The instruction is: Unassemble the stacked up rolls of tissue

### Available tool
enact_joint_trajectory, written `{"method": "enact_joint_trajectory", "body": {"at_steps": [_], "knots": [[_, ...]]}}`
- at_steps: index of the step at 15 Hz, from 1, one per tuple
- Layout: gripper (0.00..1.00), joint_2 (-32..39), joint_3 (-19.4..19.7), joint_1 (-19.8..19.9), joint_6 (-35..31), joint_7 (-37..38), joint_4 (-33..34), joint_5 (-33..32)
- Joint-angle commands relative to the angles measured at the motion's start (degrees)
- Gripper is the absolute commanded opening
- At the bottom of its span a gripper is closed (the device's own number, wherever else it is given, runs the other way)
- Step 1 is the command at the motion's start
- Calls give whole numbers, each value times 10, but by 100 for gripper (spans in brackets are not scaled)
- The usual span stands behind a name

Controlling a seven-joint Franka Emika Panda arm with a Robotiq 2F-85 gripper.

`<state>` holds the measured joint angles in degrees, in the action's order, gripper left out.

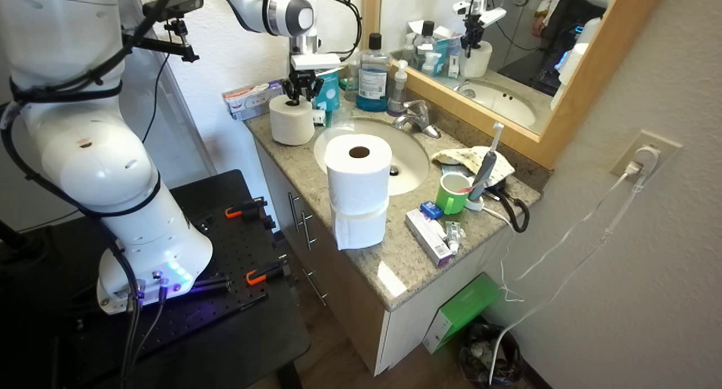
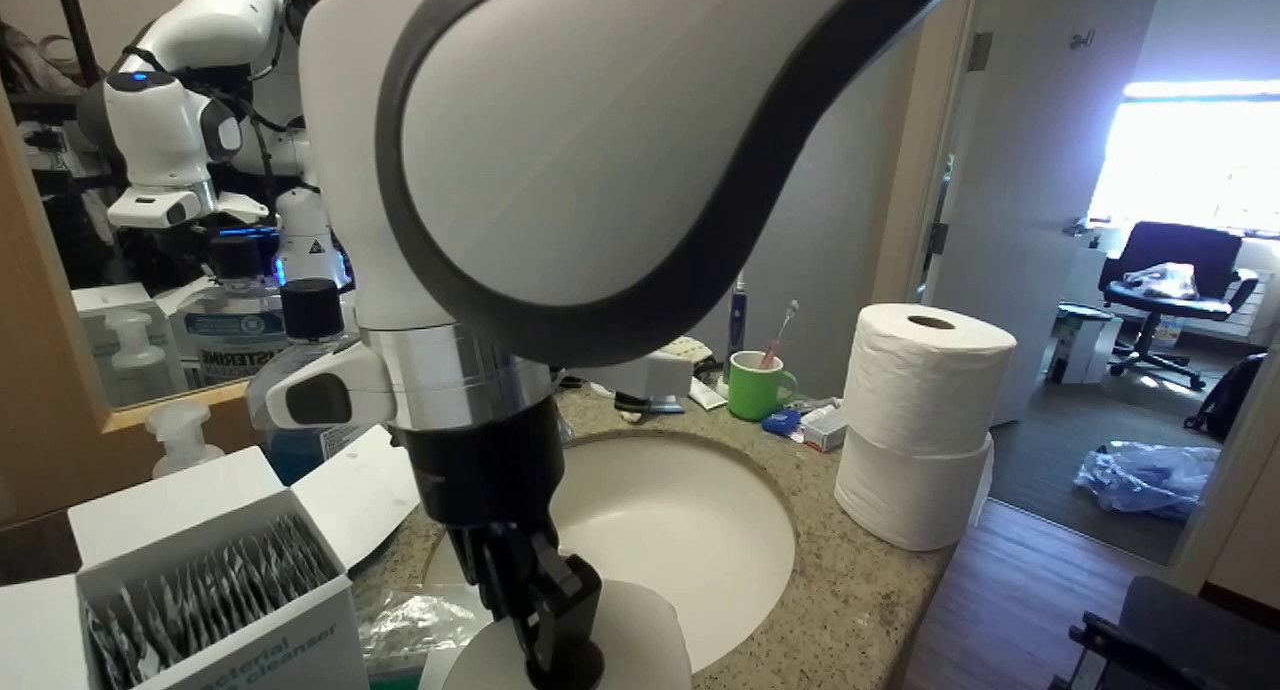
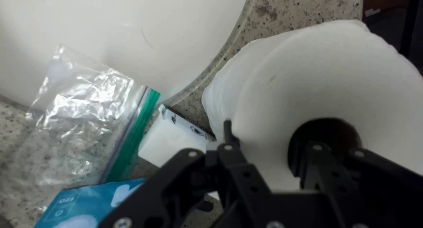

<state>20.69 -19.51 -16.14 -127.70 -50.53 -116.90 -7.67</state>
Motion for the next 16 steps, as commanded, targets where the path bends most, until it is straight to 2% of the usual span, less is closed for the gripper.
{"method": "enact_joint_trajectory", "body": {"at_steps": [1,11,12,16], "knots": [[37,1,-2,2,1,1,2,-1],[37,1,-2,2,1,1,2,-1],[12,1,-2,2,1,1,2,-1],[12,1,0,-2,5,7,3,-9]]}}
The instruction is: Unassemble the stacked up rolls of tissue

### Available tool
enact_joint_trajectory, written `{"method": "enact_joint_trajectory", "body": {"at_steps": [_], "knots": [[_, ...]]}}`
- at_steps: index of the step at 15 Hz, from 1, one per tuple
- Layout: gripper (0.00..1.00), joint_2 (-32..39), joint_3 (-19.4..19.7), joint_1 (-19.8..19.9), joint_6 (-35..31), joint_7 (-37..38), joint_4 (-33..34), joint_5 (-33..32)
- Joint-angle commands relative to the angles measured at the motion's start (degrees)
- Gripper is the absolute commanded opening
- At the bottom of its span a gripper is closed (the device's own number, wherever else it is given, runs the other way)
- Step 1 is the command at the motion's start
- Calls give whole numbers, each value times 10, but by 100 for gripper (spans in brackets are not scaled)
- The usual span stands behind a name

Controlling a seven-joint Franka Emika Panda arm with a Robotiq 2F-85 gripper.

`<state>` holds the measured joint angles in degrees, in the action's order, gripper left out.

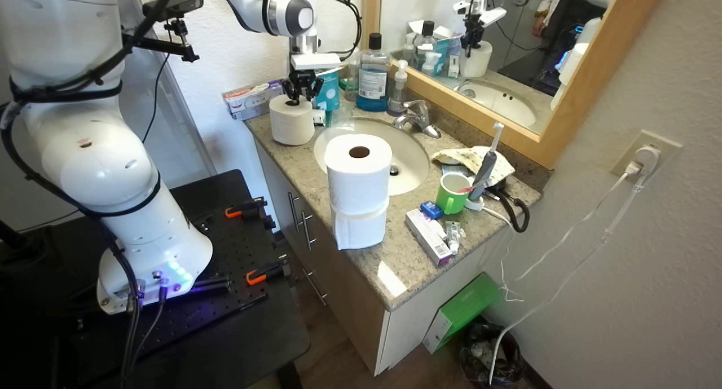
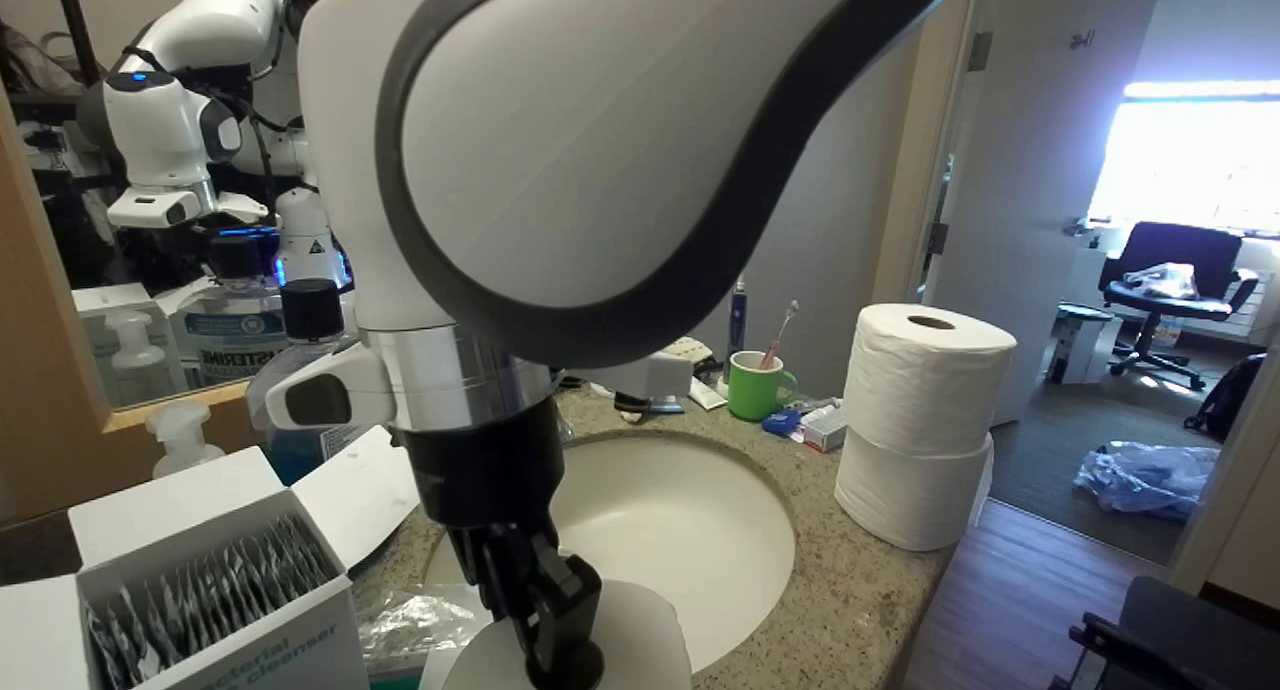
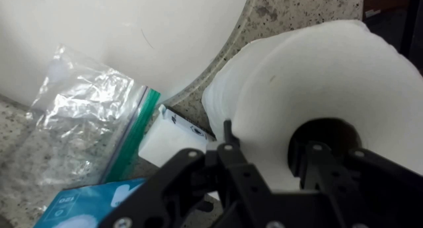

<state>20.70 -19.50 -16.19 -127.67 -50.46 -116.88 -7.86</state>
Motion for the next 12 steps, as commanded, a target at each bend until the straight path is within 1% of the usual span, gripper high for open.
{"method": "enact_joint_trajectory", "body": {"at_steps": [1,10,11,12], "knots": [[12,2,0,-2,6,7,3,-9],[12,-1,0,-3,2,10,-1,-11],[34,-2,0,-3,2,10,-2,-11],[30,-3,0,-2,0,11,-3,-10]]}}
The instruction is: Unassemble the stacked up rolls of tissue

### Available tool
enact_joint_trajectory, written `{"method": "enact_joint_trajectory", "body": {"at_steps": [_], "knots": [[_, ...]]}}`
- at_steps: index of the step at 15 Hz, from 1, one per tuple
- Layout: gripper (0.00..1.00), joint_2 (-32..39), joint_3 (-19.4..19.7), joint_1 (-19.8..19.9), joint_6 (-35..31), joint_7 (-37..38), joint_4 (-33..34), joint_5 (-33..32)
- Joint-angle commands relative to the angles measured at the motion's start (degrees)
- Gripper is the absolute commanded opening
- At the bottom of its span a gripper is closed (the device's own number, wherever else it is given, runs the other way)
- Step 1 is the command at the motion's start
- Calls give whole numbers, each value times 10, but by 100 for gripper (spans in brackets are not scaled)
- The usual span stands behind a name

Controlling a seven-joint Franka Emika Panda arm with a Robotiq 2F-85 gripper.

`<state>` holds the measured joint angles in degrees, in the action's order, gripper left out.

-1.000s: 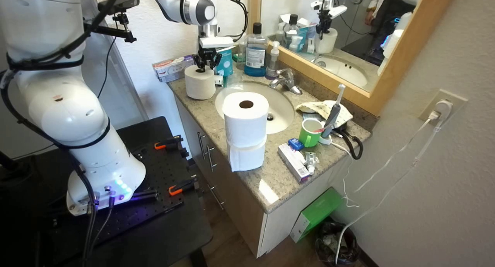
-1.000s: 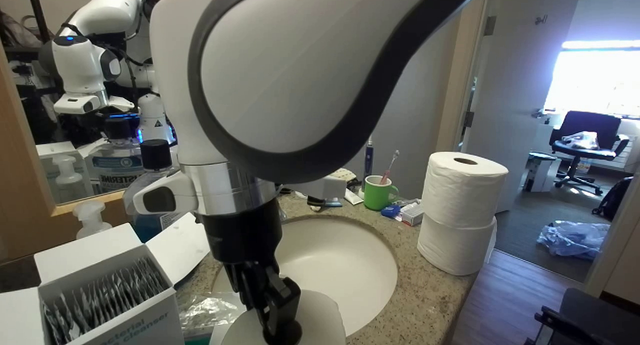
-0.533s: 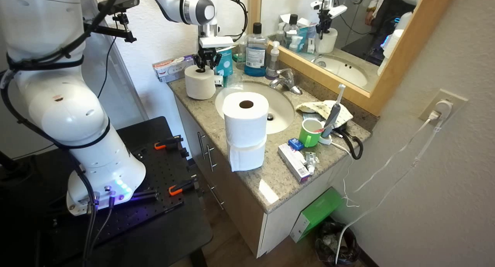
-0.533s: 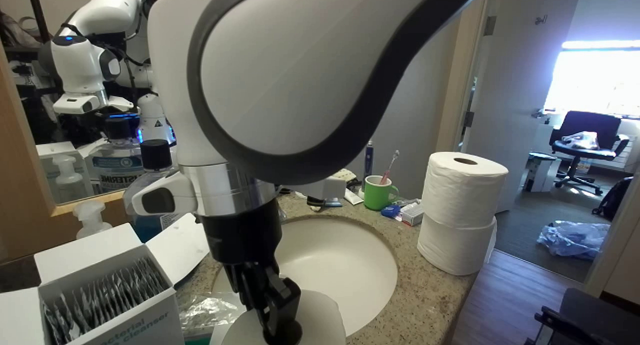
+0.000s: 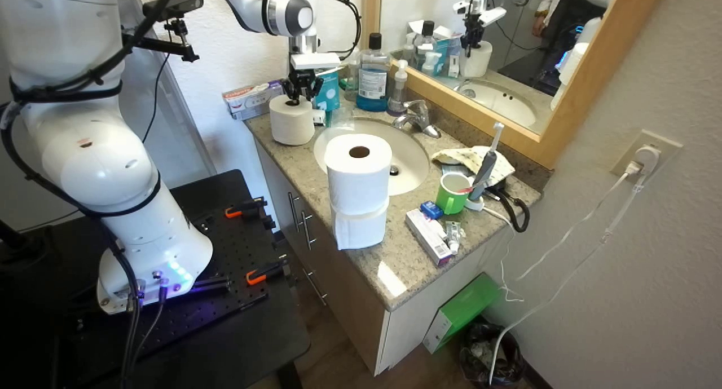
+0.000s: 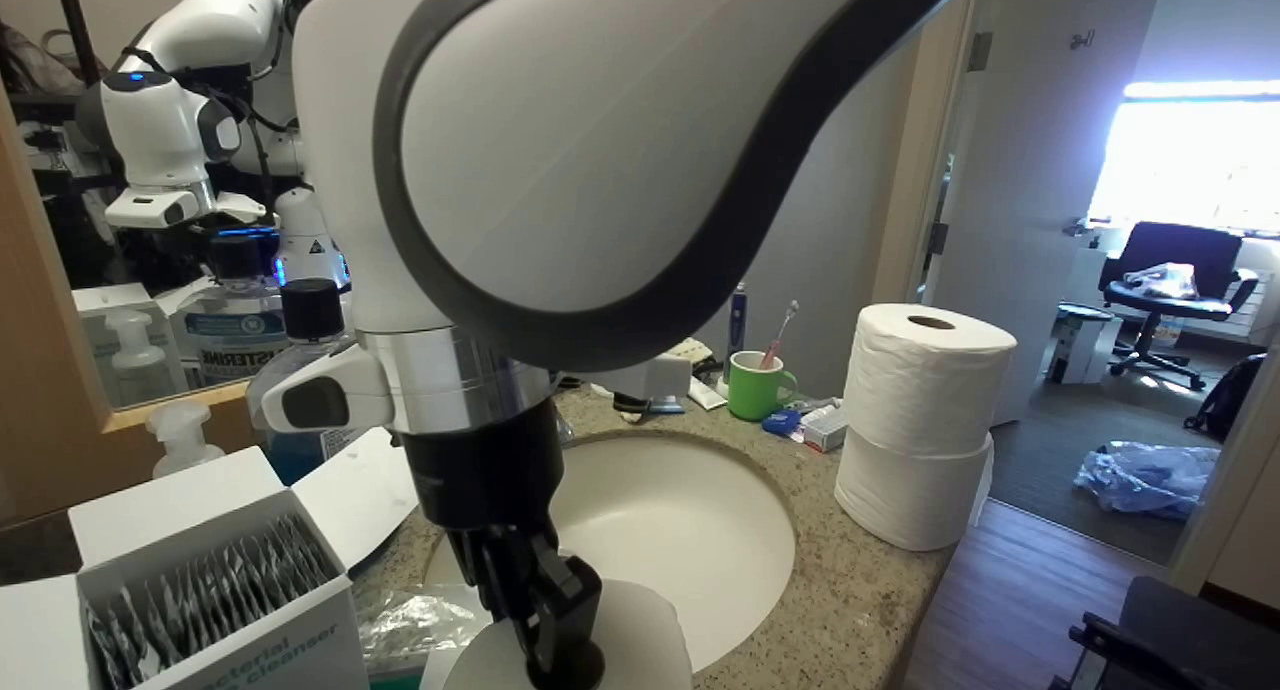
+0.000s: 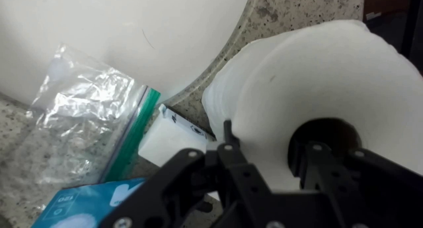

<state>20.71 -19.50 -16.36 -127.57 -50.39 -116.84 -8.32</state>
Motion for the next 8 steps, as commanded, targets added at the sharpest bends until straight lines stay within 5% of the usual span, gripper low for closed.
{"method": "enact_joint_trajectory", "body": {"at_steps": [1,2,3,6,7,8], "knots": [[41,-4,0,-1,-1,11,-5,-6],[61,-6,0,-1,-3,14,-6,-6],[66,-8,0,-1,-3,14,-8,-6],[72,-10,0,-2,-4,18,-11,-7],[82,-12,0,-3,-4,20,-13,-9],[75,-13,0,-3,-5,21,-13,-9]]}}
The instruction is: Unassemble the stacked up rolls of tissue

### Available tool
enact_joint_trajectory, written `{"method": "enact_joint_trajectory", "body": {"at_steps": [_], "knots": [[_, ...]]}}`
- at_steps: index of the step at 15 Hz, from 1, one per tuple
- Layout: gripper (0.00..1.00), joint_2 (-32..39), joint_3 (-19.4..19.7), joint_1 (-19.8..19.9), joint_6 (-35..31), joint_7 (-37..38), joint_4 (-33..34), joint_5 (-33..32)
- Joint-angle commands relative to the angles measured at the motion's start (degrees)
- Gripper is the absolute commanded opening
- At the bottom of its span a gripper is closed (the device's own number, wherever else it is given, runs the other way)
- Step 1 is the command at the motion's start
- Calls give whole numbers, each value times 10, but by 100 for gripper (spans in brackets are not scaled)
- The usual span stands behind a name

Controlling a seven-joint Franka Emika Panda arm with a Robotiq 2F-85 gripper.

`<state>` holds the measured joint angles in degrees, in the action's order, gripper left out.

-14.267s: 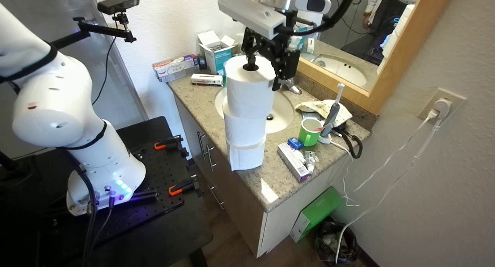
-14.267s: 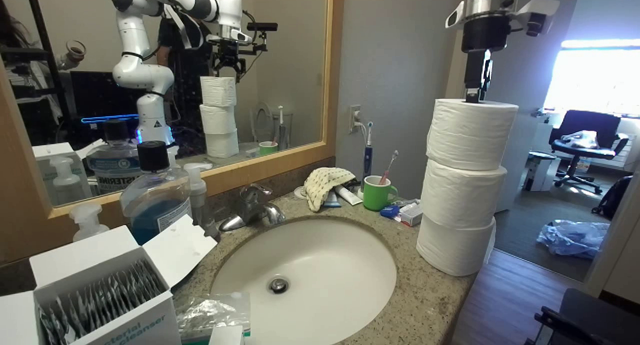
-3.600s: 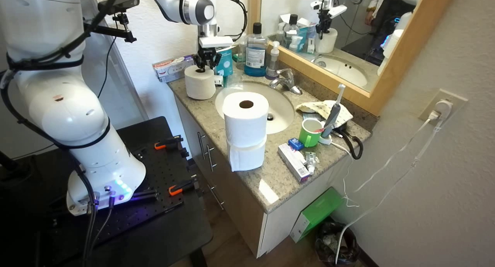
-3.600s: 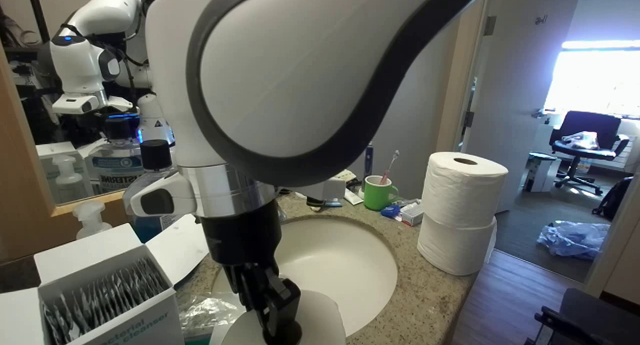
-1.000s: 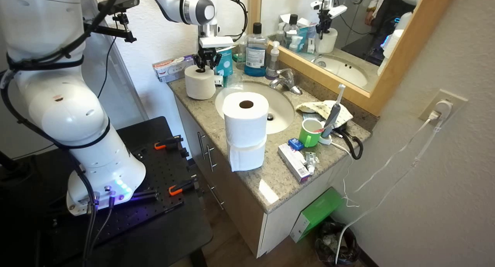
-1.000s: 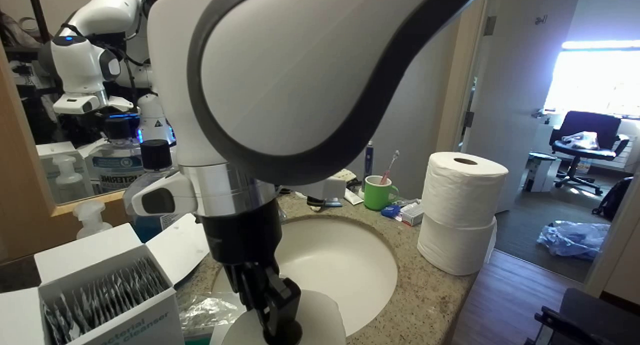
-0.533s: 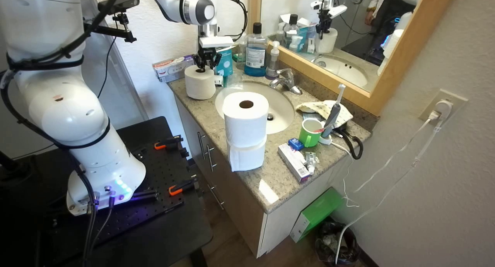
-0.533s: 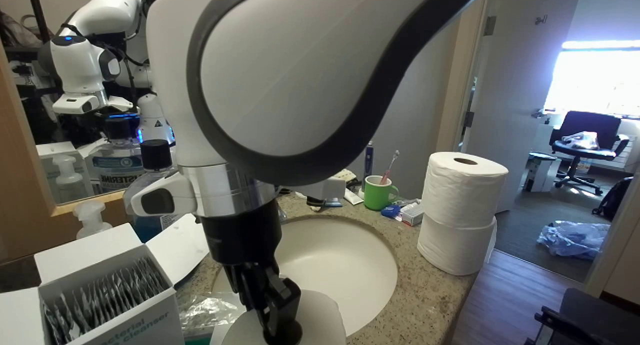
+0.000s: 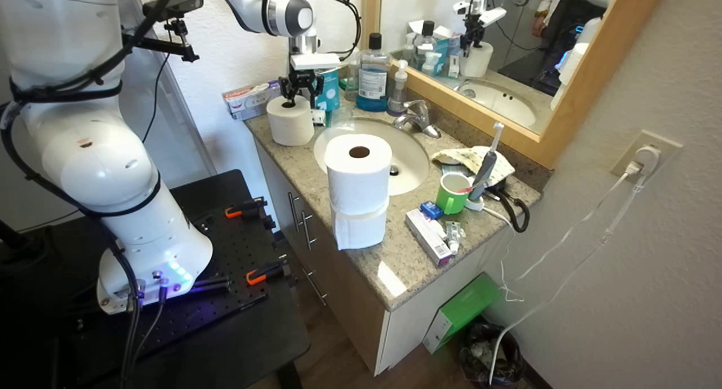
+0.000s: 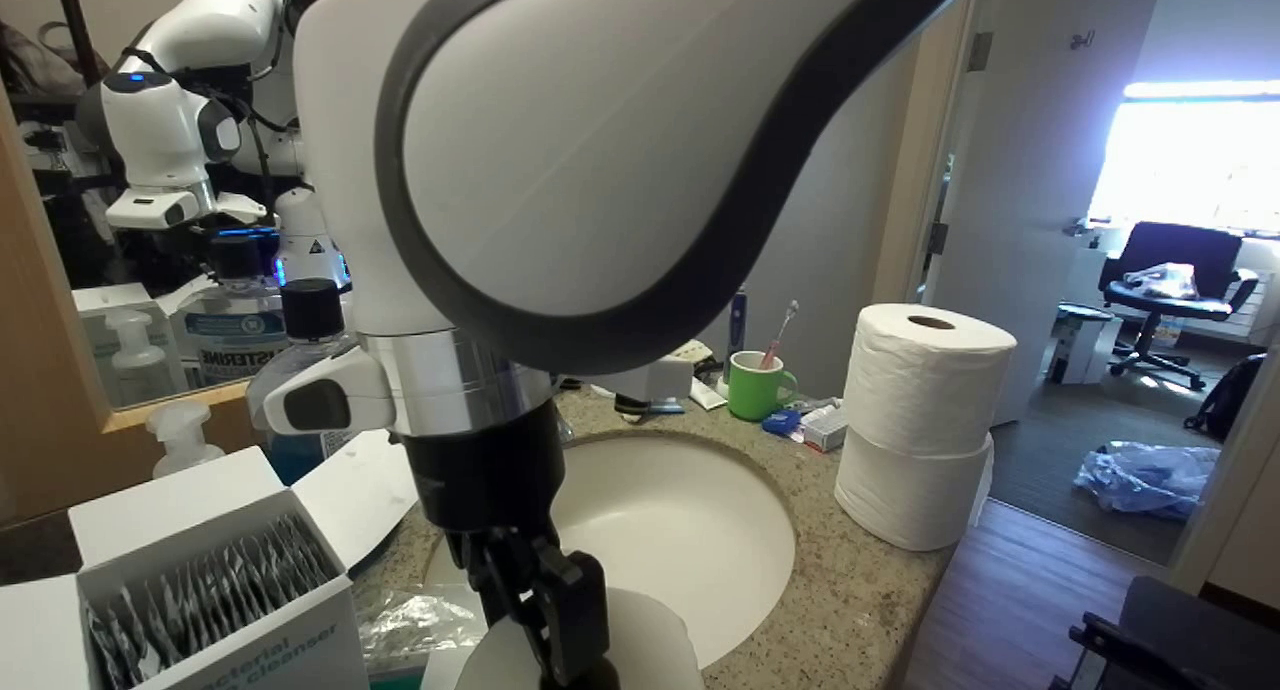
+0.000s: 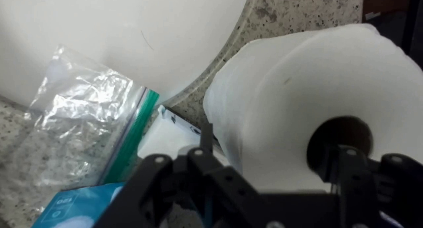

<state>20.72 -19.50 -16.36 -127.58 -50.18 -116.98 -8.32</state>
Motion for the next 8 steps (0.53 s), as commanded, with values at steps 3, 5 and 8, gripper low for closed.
{"method": "enact_joint_trajectory", "body": {"at_steps": [3,5,8], "knots": [[55,-20,0,-5,-3,22,-15,-11],[52,-30,0,-8,-3,29,-20,-16],[81,-48,-1,-14,-3,45,-26,-27]]}}
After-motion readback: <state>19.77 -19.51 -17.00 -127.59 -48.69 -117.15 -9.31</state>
